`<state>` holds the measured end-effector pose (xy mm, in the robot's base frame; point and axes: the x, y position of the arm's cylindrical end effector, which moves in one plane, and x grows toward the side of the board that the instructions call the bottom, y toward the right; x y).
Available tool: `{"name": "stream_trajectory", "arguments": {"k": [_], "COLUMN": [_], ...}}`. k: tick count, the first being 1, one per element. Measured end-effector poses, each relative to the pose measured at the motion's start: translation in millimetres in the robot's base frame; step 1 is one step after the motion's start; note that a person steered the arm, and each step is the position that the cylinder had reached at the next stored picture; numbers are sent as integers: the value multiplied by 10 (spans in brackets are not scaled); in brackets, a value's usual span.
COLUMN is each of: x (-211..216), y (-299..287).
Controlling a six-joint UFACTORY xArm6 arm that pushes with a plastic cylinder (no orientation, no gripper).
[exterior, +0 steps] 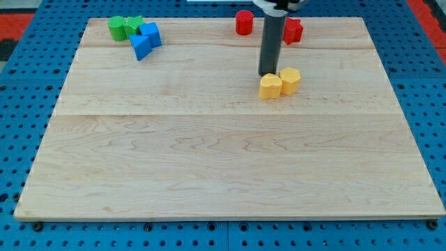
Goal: Move the blue cube along with blue triangle towards the bottom left
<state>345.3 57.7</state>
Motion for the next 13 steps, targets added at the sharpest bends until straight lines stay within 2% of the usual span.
{"name": "stream_trajectory", "arguments": {"k": [3,4,7,10,13], "x": [-1204,-1260,-1278,-808,-790], "y": [-1109,-1155,-1836,-1900,-2001]}}
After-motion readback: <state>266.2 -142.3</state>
